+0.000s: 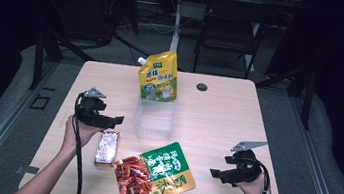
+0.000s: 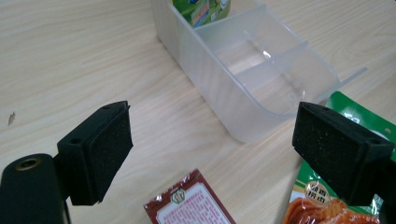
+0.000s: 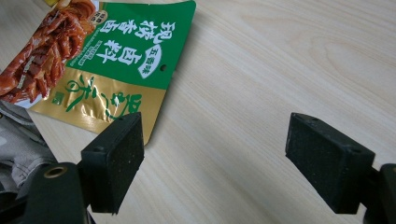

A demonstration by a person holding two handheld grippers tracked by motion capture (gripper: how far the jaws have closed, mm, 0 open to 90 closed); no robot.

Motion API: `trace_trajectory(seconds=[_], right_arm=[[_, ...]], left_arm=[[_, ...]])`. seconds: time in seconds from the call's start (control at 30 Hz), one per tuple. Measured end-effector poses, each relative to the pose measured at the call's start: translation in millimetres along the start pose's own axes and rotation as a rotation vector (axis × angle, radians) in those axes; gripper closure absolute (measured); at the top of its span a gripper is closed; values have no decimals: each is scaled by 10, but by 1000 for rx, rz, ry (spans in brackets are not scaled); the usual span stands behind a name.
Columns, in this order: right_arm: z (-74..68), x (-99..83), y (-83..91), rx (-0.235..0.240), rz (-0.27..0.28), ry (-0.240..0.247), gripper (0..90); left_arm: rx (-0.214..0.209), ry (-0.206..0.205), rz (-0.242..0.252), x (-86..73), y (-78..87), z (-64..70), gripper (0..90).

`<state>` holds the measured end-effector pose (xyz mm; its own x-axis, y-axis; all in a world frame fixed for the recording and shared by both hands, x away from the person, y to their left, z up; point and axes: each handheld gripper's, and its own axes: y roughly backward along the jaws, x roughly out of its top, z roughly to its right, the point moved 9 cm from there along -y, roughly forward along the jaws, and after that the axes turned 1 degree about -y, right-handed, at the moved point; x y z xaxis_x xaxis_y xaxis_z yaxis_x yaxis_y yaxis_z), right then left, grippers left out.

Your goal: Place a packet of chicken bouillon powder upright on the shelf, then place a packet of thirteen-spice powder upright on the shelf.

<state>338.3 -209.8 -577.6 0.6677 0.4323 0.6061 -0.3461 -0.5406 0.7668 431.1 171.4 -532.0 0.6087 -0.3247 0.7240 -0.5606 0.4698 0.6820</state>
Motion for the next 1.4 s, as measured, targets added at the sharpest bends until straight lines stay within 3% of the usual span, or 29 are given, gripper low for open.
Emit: trace_trajectory(seconds=[0.33,0.6,0.7,0.8,0.93,1.07,1.17,1.27,1.4], right_arm=[[8,-30,-13,1,-1,-8,189],[17,-60,-17,-1,-7,-15,190],[23,-72,-16,2,-10,-10,191],[23,-75,-20,-1,-15,-4,191],[6,-66,-42,5,-18,0,191],[-9,-61,-45,12,-15,-2,192],[-9,-64,-34,10,-20,12,194],[-20,-55,-32,12,-18,16,195],[-37,-51,-42,14,-16,21,195]], left_arm=[[30,-11,-26,-306,27,85,114],[12,53,-62,-559,51,93,114],[20,105,-84,-726,64,92,115],[31,107,-111,-854,51,116,125],[58,73,-162,-984,16,145,154],[86,75,-169,-1022,7,159,156],[125,14,-180,-1064,-42,229,156],[139,0,-179,-1054,-82,237,156],[150,-23,-230,-1099,-163,197,159]])
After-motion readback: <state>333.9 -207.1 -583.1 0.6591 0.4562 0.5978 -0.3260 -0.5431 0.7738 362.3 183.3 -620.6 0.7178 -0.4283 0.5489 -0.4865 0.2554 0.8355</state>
